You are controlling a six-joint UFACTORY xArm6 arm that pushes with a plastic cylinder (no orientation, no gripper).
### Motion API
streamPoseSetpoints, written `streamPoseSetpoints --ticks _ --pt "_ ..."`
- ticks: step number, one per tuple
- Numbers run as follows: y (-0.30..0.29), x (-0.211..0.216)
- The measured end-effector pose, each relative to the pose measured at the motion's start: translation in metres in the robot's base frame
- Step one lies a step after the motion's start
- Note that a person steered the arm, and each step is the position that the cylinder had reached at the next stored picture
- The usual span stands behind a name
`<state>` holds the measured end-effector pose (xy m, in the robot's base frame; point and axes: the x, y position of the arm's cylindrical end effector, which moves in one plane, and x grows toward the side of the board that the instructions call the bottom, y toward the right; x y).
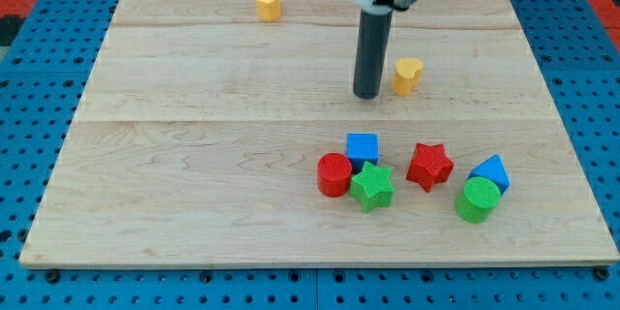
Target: Push the yellow heart upwards
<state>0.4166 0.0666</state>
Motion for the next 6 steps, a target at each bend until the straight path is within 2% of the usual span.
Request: streamPoseSetpoints --ticks 1,2,3,4,5,6 --pt "0.081 0.002" --pt "0.073 -0.066" --pt "0.046 -0.089" --pt "0.095 -0.042" --pt "0.024 -0.031" --pt "0.000 -0.085"
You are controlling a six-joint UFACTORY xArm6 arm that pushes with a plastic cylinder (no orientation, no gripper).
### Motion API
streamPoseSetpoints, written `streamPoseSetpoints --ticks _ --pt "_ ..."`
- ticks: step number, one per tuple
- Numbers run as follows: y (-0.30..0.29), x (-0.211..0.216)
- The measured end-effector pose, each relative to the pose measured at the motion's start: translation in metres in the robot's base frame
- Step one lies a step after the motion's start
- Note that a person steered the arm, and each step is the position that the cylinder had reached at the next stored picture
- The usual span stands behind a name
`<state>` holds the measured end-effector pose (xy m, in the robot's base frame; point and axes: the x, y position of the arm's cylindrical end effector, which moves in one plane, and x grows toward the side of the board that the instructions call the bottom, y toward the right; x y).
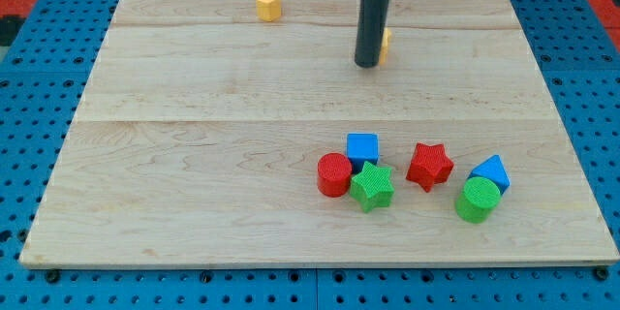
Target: Push the yellow heart upwards
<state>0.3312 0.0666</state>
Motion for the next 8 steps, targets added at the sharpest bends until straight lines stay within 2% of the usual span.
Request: streamPoseSetpoints --ticks 1,2,3,4,5,6,7,8 --pt "-0.003 -0.007" --pt "-0.001 0.026" --pt "0.065 -0.006" --pt "0.080 -0.038" --pt "0.068 -0.009" --pt "0.009 -0.044" --pt "0.006 -0.095" --pt "0.010 -0.061"
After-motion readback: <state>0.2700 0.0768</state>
